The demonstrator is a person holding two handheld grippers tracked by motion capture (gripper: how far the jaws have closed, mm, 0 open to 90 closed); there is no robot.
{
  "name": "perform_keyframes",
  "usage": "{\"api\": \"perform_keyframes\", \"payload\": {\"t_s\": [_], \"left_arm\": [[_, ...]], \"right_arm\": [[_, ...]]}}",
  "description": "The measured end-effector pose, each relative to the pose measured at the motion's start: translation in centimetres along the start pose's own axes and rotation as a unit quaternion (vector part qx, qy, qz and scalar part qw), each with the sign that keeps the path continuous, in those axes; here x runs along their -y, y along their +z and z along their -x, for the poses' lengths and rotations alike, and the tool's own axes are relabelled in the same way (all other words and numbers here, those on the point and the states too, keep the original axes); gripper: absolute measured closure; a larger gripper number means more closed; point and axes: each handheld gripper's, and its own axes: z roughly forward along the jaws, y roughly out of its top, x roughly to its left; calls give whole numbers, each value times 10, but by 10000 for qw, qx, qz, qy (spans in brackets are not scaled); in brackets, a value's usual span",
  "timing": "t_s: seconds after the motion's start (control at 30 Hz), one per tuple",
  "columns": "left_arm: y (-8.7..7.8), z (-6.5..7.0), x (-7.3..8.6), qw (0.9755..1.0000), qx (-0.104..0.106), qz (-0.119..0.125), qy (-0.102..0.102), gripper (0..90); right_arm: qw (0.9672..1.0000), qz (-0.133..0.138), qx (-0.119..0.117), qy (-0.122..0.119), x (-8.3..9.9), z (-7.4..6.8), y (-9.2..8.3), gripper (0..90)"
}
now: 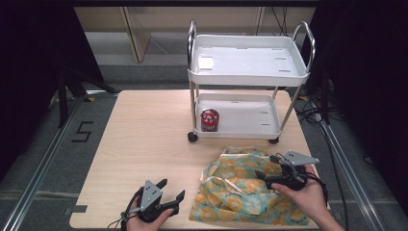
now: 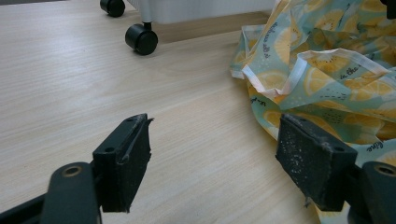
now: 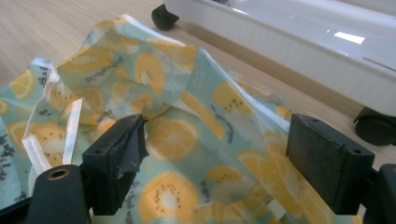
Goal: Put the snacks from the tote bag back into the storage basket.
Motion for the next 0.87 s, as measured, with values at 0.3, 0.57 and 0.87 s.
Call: {"api": "perform_keyframes", "payload": {"t_s": [0.3, 0.57, 0.87], "left_arm": [[-1, 0, -1, 9999, -31, -66, 82, 256], [-1, 1, -1, 10000, -36, -60, 27, 256], [-1, 0, -2, 9999, 2, -90, 147, 256]], "right_arm": [[10000, 14, -50, 2, 15, 0, 3, 214], [10000, 75, 30, -5, 20, 1, 4, 218], [9998, 110, -19, 171, 23, 1, 3, 218]]}}
